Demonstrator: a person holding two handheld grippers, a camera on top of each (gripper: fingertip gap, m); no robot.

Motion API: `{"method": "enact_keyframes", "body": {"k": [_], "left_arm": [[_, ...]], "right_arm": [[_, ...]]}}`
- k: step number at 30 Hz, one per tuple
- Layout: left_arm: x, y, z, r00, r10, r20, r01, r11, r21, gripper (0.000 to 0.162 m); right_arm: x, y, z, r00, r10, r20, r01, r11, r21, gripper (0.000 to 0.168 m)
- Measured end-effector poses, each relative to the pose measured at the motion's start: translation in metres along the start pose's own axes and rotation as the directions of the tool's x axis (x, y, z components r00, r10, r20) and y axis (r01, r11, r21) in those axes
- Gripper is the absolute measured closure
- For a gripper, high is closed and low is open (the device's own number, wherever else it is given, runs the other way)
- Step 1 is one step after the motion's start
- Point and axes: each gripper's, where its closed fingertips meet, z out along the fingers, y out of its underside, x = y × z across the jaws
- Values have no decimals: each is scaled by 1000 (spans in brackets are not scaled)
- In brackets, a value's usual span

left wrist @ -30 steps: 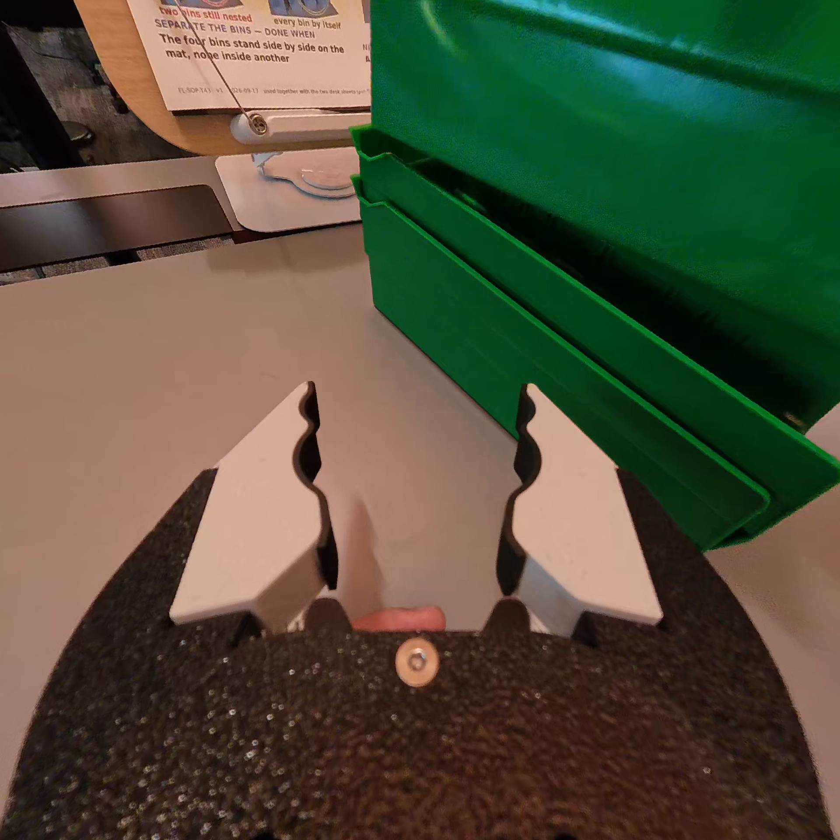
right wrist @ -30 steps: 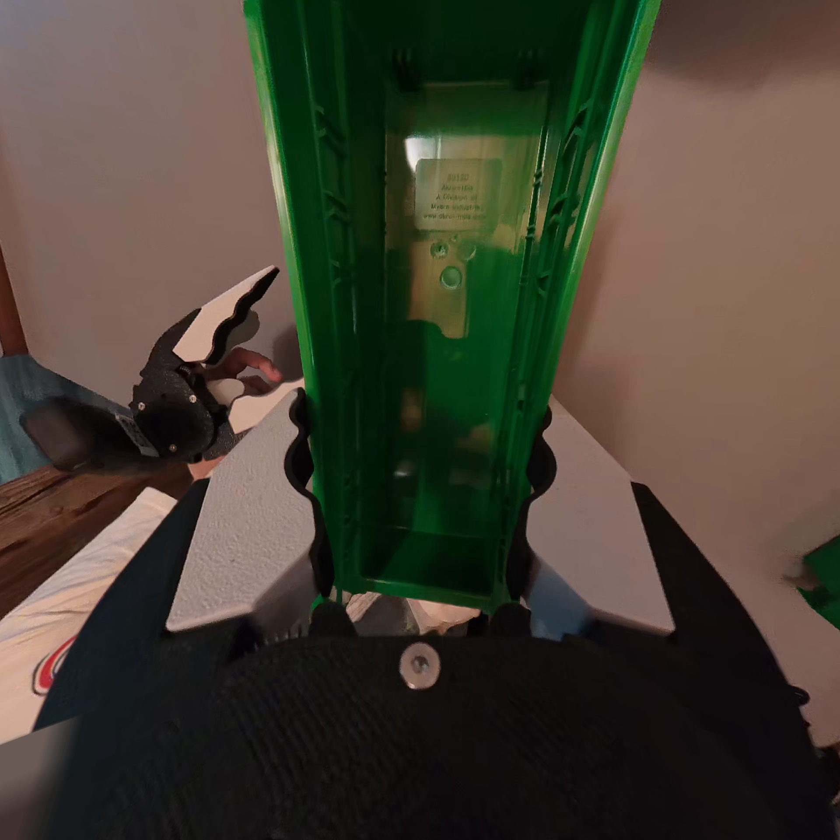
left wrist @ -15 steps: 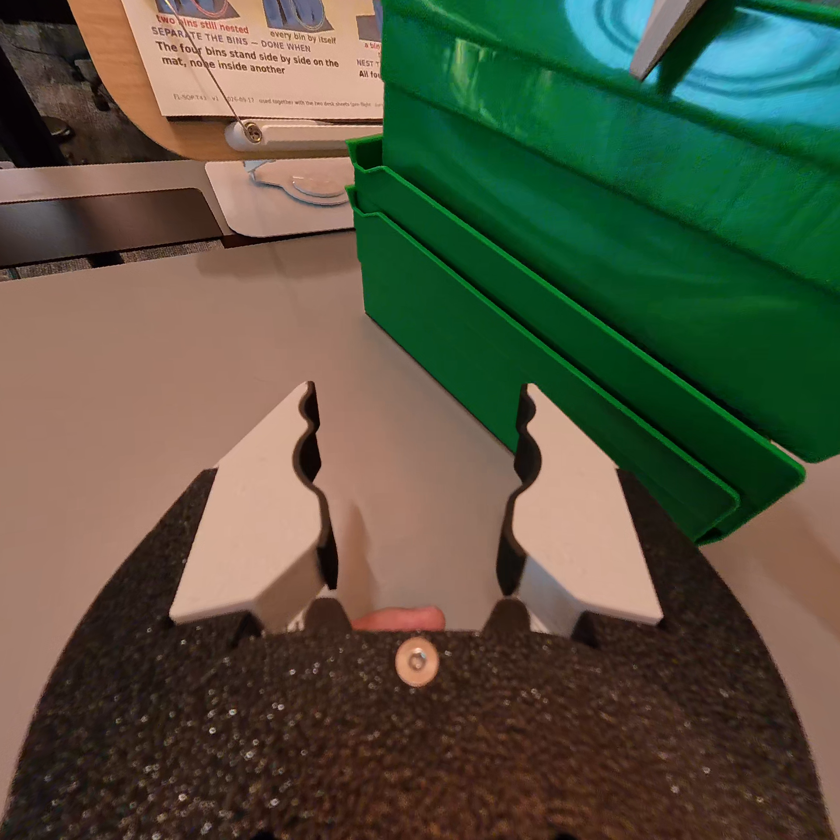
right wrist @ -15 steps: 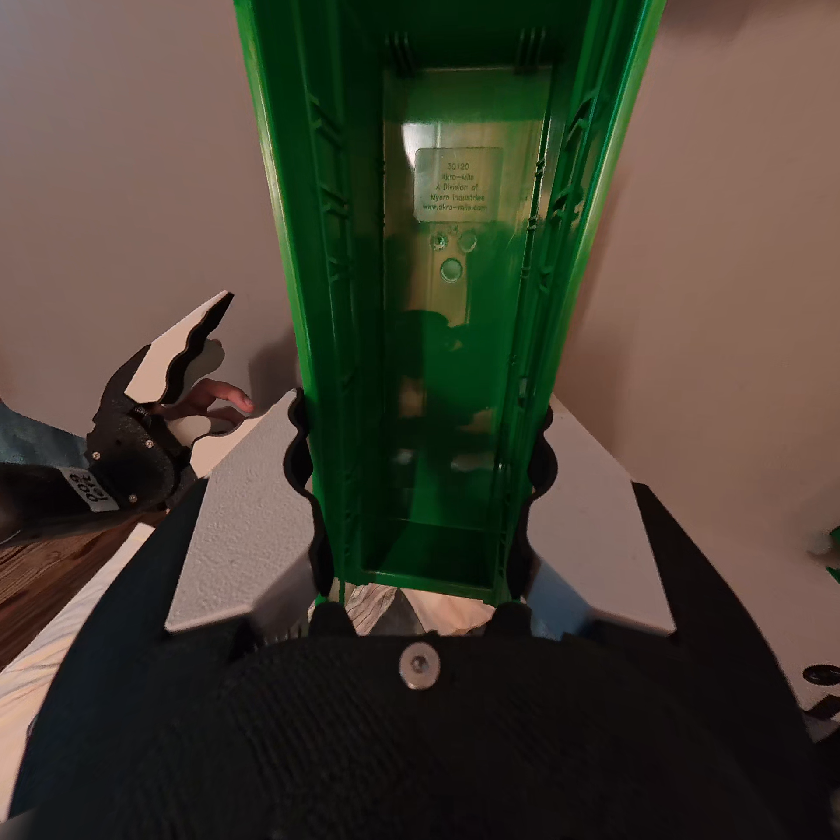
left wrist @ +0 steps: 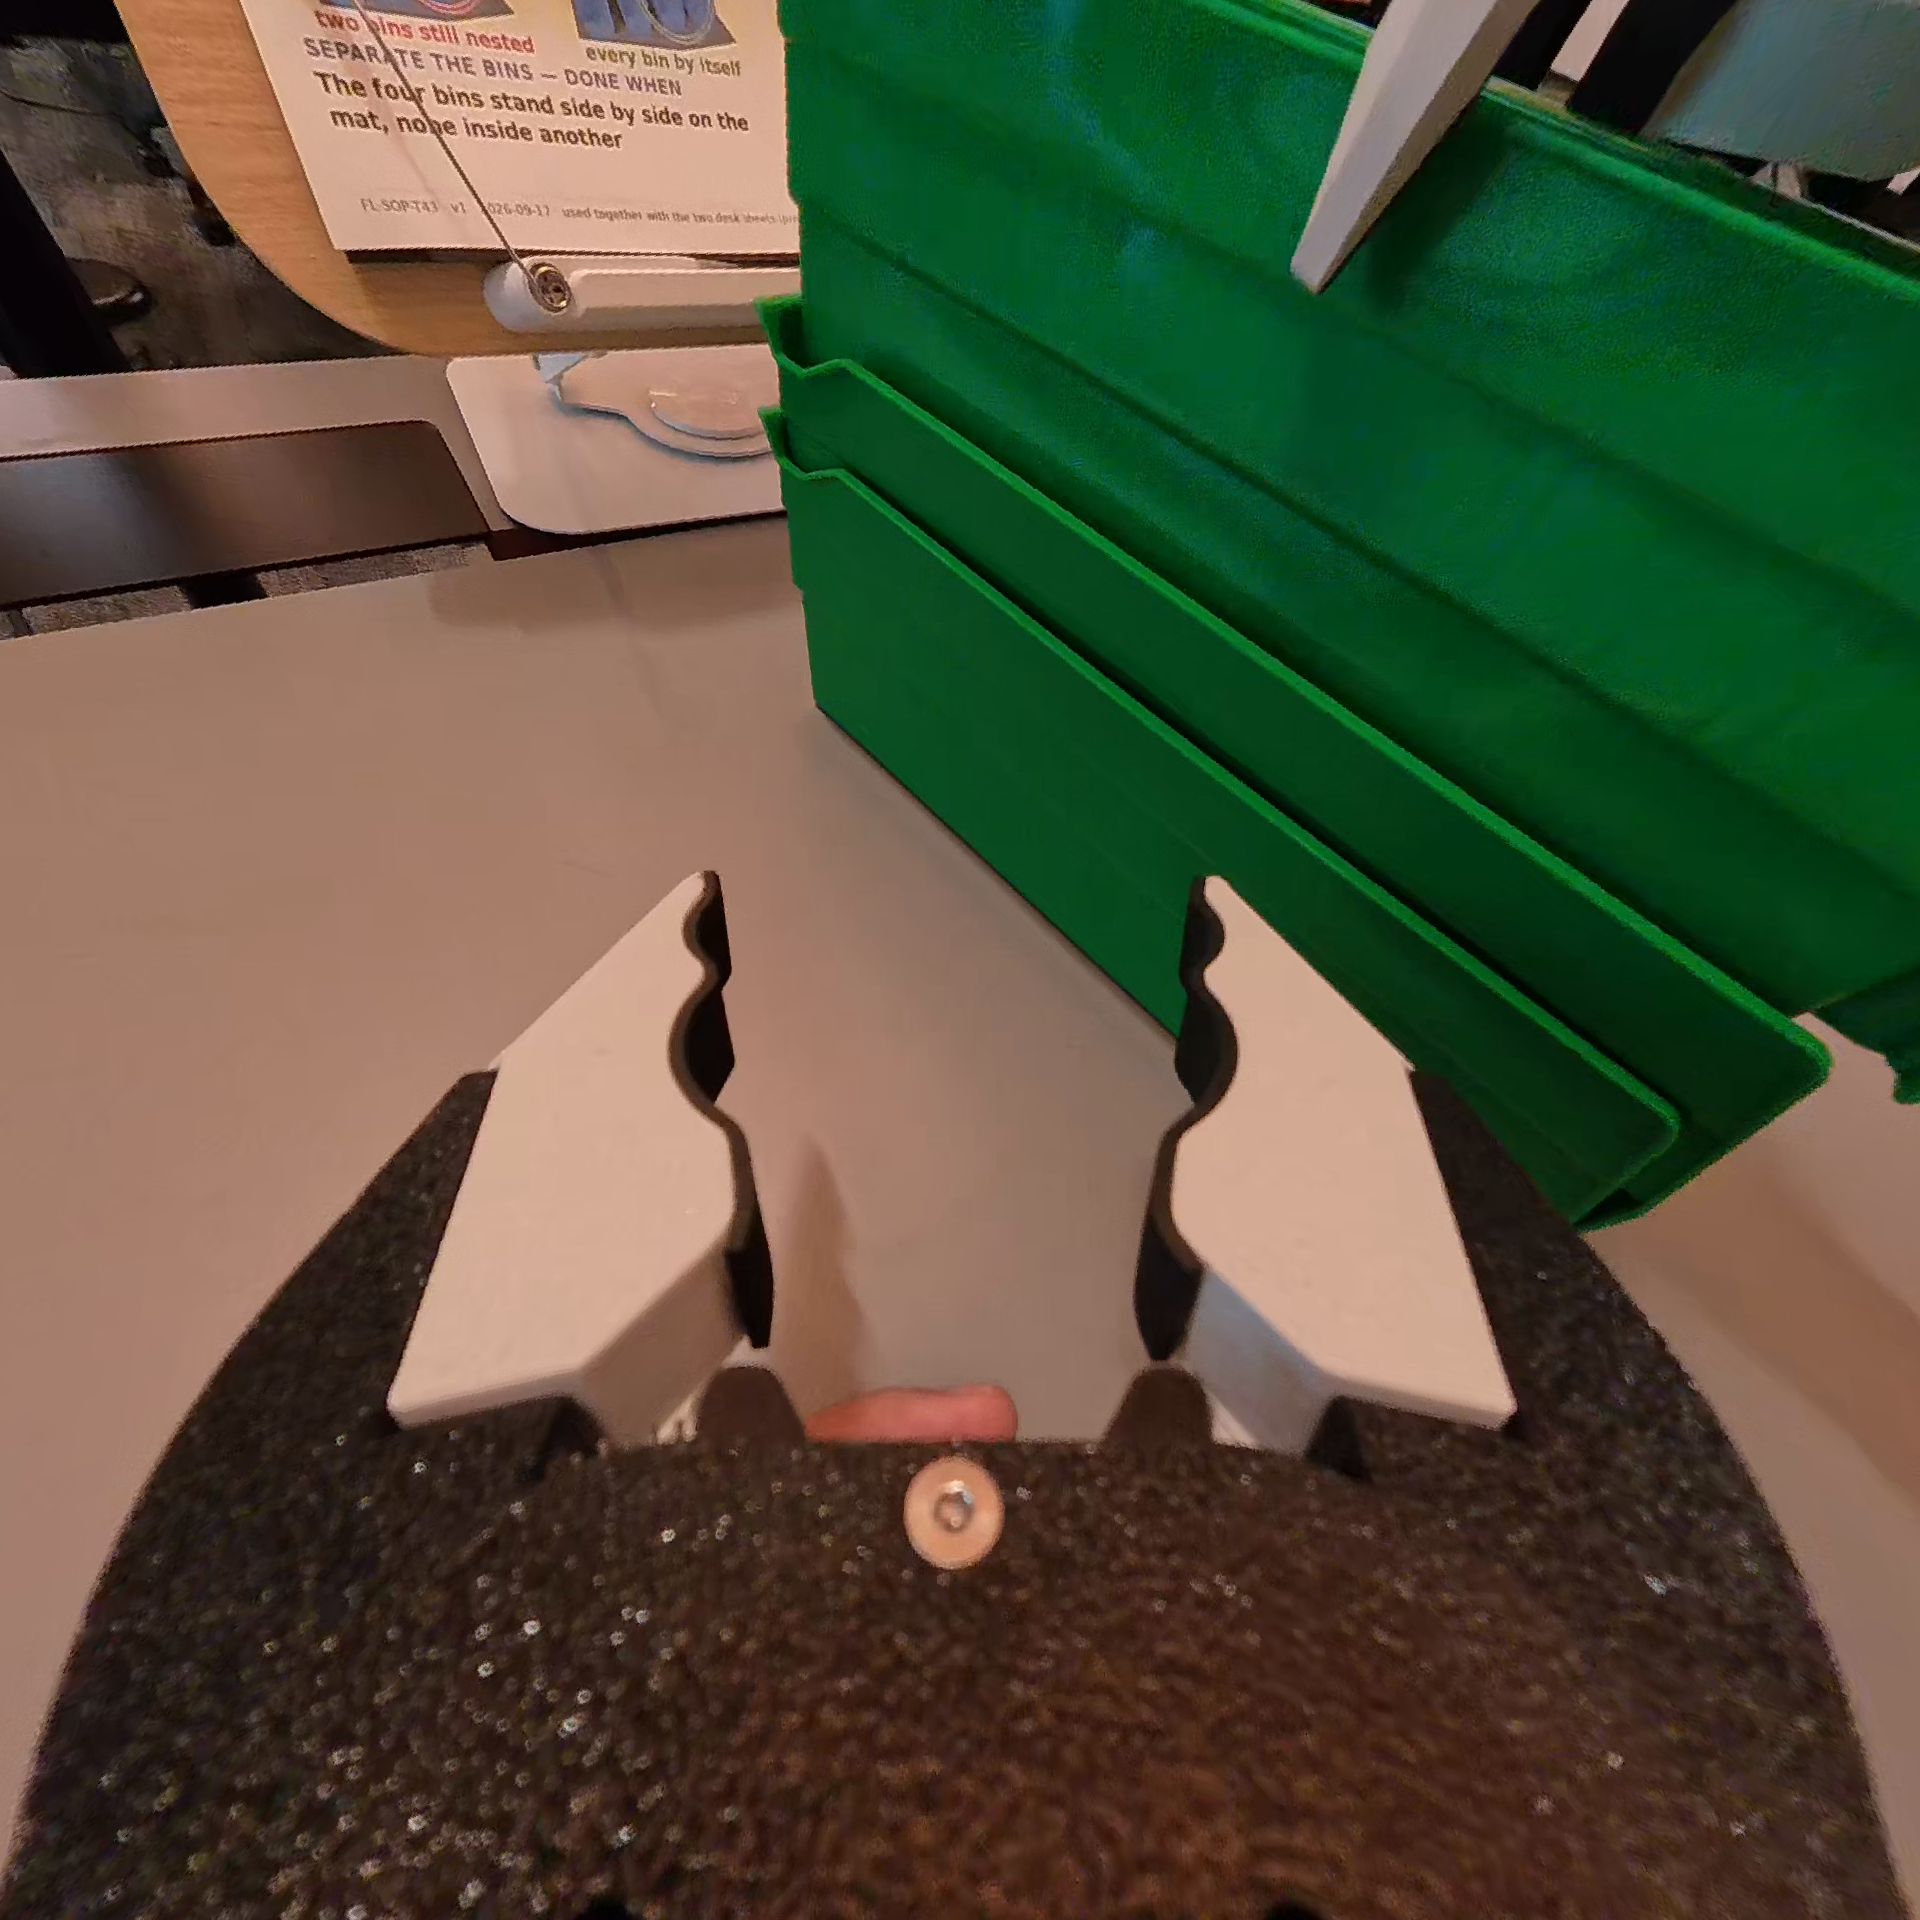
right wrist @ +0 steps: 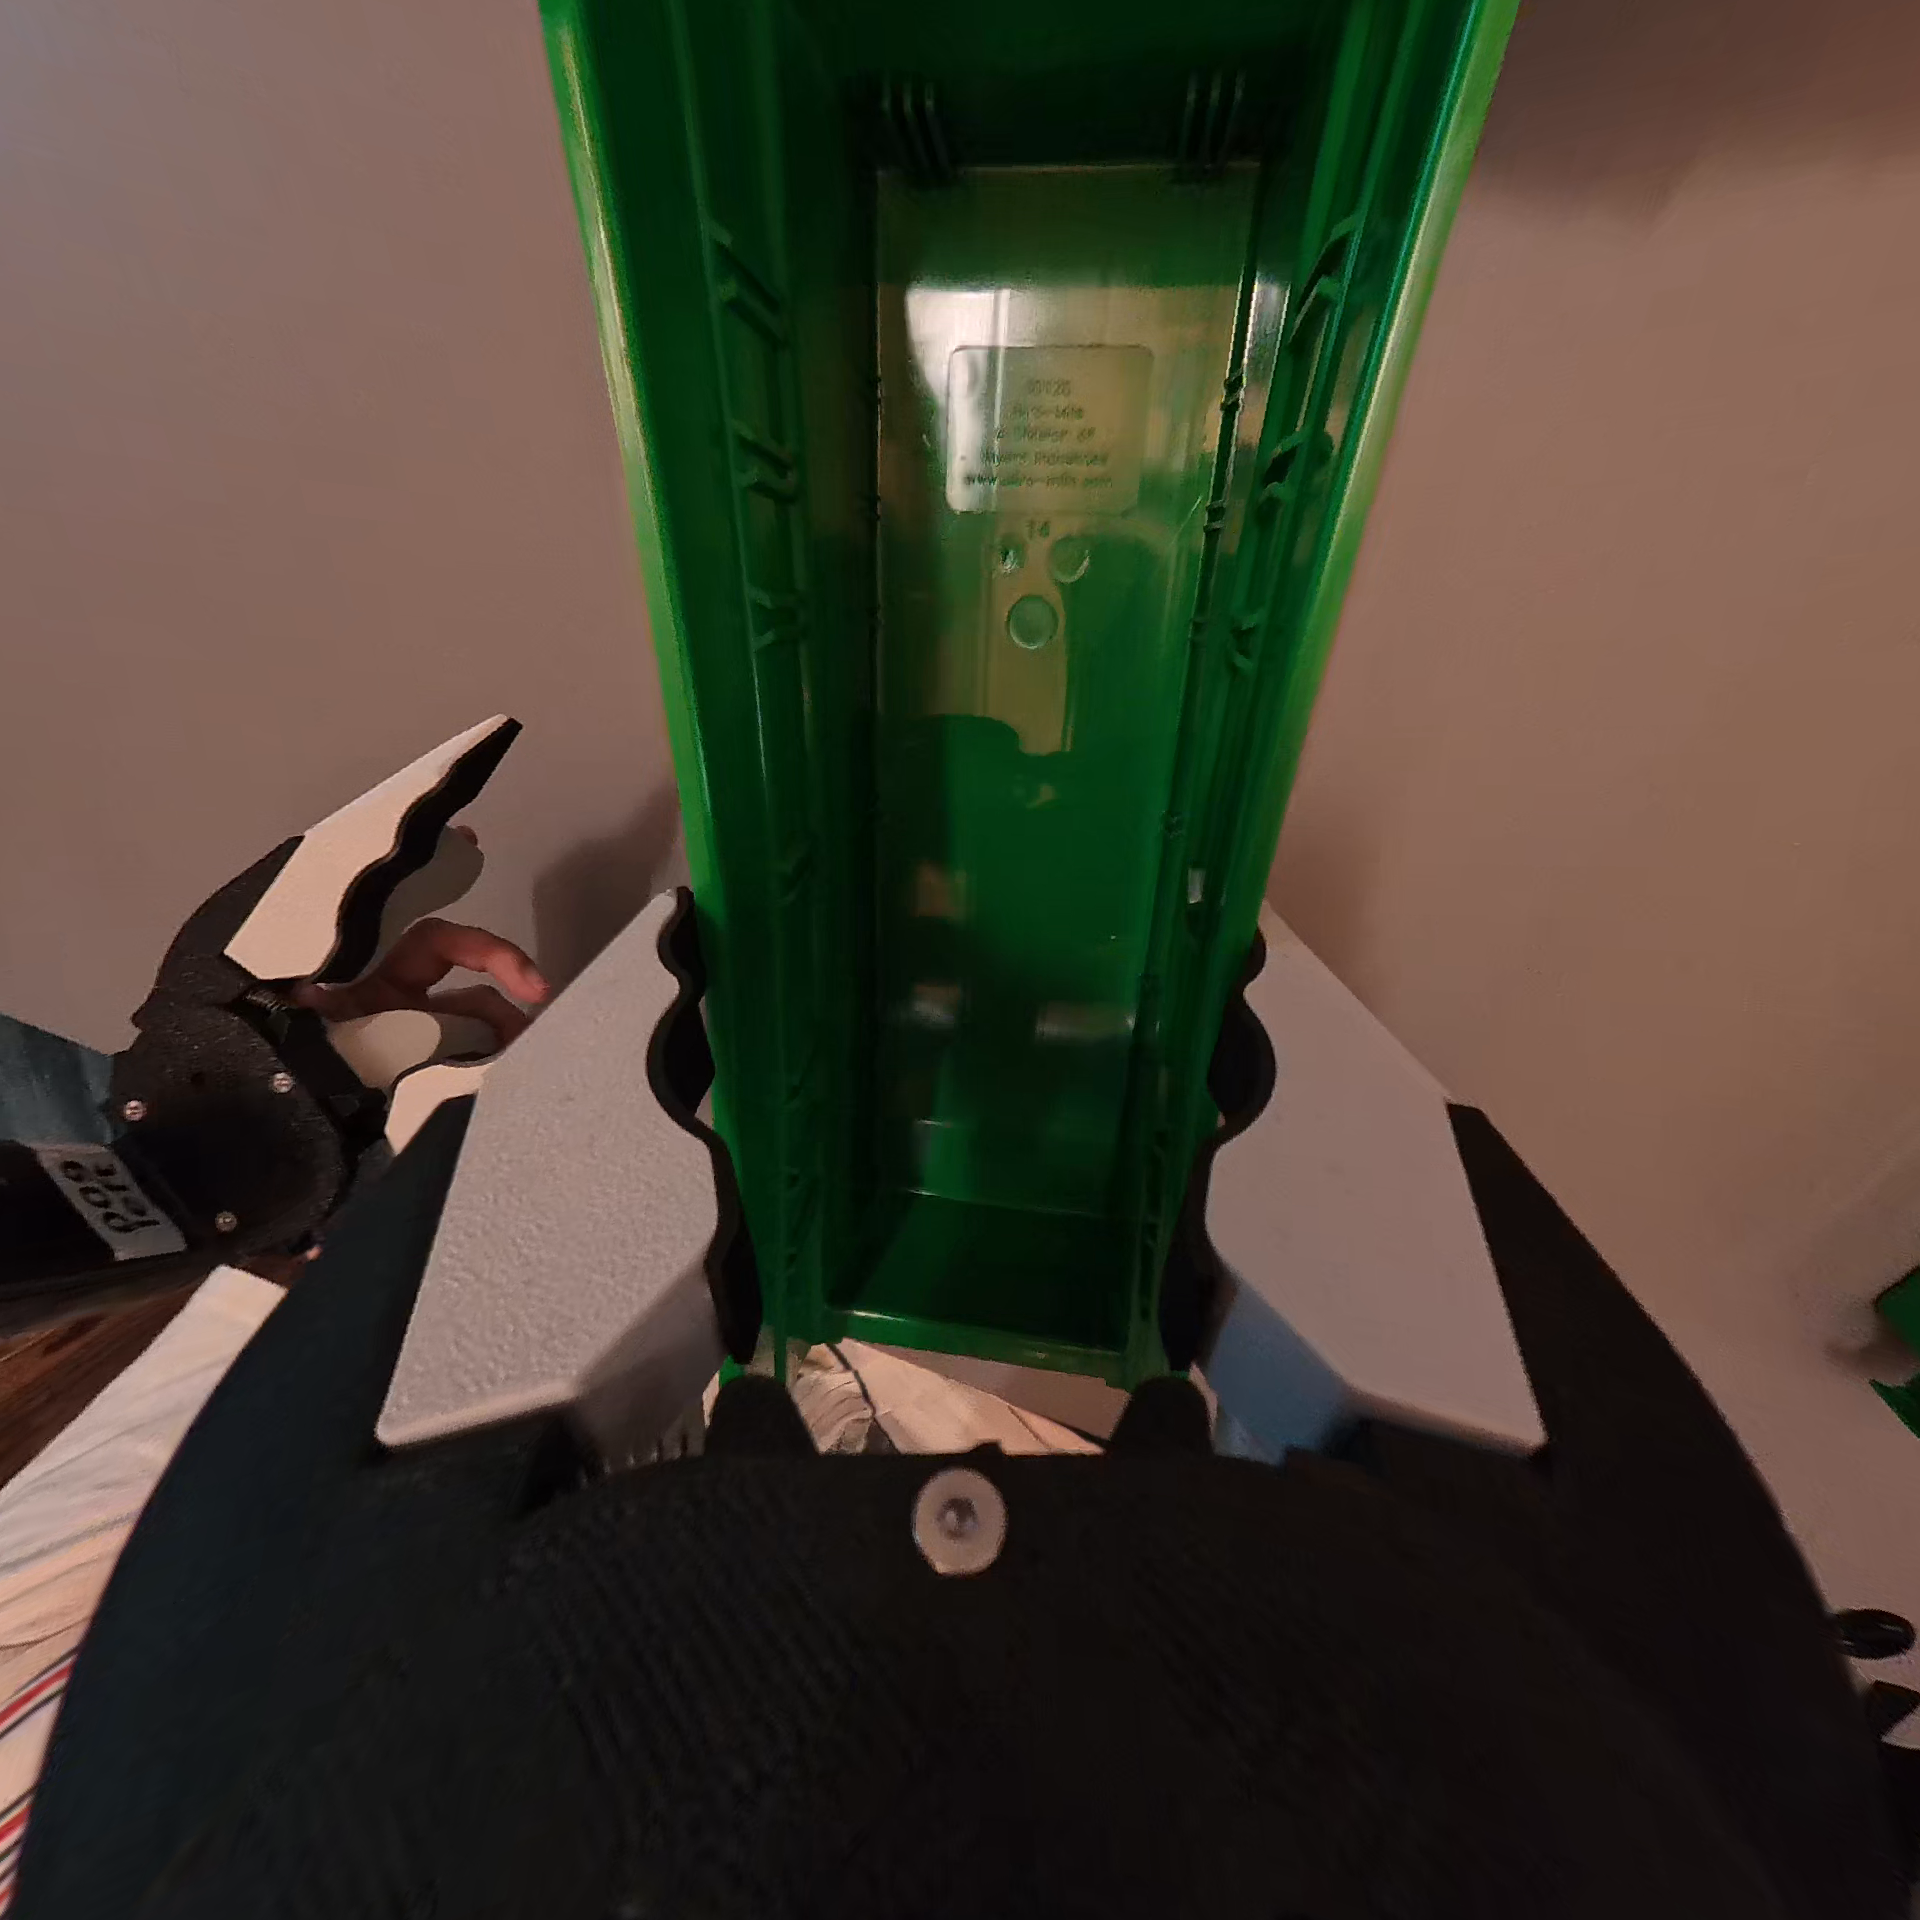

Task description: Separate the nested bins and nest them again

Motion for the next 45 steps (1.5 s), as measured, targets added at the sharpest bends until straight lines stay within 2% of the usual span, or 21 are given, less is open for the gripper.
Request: {"method": "enact_keyframes", "body": {"k": [9, 21, 31, 34, 39, 40, 42, 45], "left_arm": [[1, 3, 2, 1000, 5, 2, -5, 1000, -9, 76], [3, 4, 3, 1000, 17, 5, -17, 1000, -16, 76], [2, 6, 4, 1000, 20, 11, -20, 1000, -24, 76], [4, 6, 4, 1000, 29, 10, -29, 999, -23, 76], [6, 9, 5, 999, 39, 8, -38, 999, -35, 76], [6, 9, 6, 999, 39, 9, -39, 999, -38, 76], [6, 10, 7, 999, 37, 9, -36, 998, -43, 76], [5, 13, 8, 999, 43, 15, -42, 998, -50, 76]], "right_arm": [[4, 2, 19, 1000, 6, 11, -6, 999, 38, 69], [5, 6, 38, 998, -23, -63, 29, 995, 95, 69], [4, 4, 41, 996, -40, -79, 50, 990, 133, 64], [-1, 4, 38, 997, -66, -35, 70, 989, 127, 63], [-15, -2, 22, 988, -107, 108, 86, 979, 183, 73], [-12, -3, 18, 989, -115, 98, 93, 975, 202, 72], [0, -8, 8, 992, -122, 43, 107, 963, 245, 59], [17, -3, -11, 987, -161, -5, 157, 955, 253, 56]]}}
